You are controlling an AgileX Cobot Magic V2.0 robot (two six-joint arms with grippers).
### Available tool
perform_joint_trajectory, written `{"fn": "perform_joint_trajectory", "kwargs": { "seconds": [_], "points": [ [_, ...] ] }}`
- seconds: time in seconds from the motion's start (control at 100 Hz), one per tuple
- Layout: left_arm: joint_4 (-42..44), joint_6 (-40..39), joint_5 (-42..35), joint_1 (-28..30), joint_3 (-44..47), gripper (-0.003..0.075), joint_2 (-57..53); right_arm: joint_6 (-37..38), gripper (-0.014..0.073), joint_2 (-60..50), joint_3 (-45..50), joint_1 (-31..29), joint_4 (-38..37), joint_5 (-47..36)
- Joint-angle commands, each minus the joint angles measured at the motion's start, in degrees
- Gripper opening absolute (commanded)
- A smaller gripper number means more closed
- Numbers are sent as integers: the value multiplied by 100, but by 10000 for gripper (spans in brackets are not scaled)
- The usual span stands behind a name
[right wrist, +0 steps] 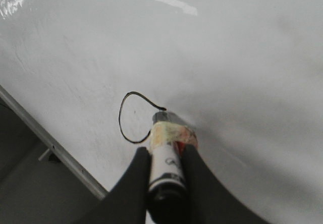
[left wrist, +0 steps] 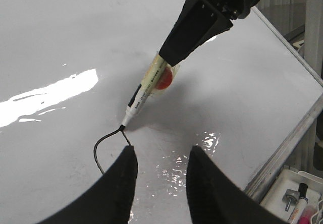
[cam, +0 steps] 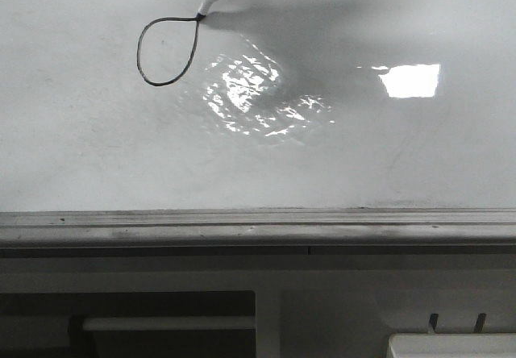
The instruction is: Write number 9 on whiteboard
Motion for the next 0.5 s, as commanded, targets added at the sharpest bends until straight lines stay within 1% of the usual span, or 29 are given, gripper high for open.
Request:
{"fn": "perform_joint_trajectory", "kwargs": {
  "seconds": [0.0, 0.09, 0.15, 0.23, 0.35, 0.41, 0.49],
  "points": [
    [-94, -69, -406, 5, -183, 230, -5, 70, -66, -105, 250, 12, 9, 88],
    [-94, -69, -360, 5, -183, 230, -5, 80, -66, -118, 784, 172, 68, 21],
    [-94, -69, -317, 5, -183, 231, -5, 80, -66, -116, 925, 272, 153, -64],
    [-81, -69, -277, 5, -183, 231, -5, 80, -66, -141, 877, 371, 255, -79],
    [-45, -80, -277, -6, -159, 233, 88, 80, -66, -346, 712, 685, 390, -168],
    [4, -79, -277, -42, -118, 237, 275, 80, -66, -455, 675, 872, 447, -183],
    [230, -79, -292, -204, -106, 261, 600, 93, -66, -536, 675, 1128, 487, -225]
  ]
}}
